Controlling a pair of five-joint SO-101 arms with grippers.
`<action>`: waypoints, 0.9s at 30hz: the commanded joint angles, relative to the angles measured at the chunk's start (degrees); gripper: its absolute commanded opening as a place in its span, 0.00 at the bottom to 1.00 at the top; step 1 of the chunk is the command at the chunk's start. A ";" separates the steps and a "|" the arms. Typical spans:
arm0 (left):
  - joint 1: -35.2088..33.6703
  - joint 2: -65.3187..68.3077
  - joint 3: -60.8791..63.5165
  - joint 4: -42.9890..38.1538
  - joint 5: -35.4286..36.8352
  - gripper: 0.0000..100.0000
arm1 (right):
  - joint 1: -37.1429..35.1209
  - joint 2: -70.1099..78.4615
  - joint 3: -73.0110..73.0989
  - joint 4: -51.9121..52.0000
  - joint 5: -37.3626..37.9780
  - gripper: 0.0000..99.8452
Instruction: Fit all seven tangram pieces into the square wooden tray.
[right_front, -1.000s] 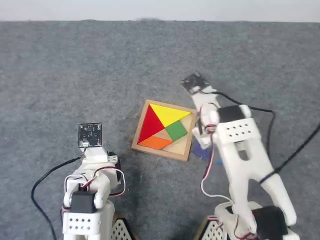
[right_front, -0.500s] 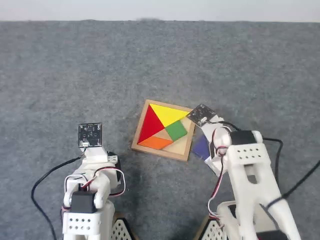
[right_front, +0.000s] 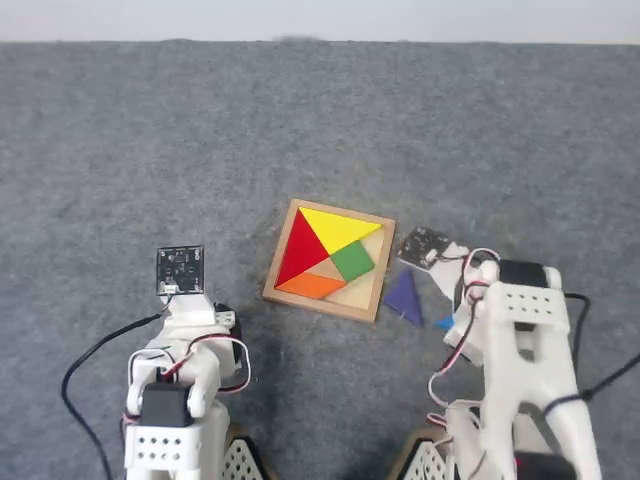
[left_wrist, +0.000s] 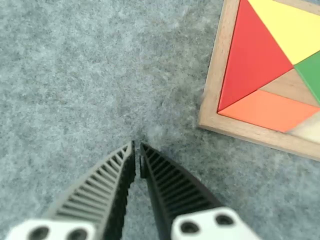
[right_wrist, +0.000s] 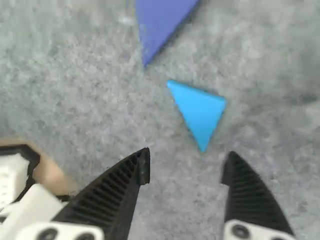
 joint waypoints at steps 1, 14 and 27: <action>-0.35 -1.14 -0.75 0.26 -0.88 0.01 | 0.92 4.26 -0.79 -2.51 1.49 0.29; -0.35 -1.14 -0.75 0.26 -0.88 0.01 | 0.92 20.88 -9.93 -9.98 -5.63 0.27; -0.35 -1.14 -0.75 0.26 -0.88 0.01 | -4.26 32.75 -26.46 -12.62 -26.73 0.09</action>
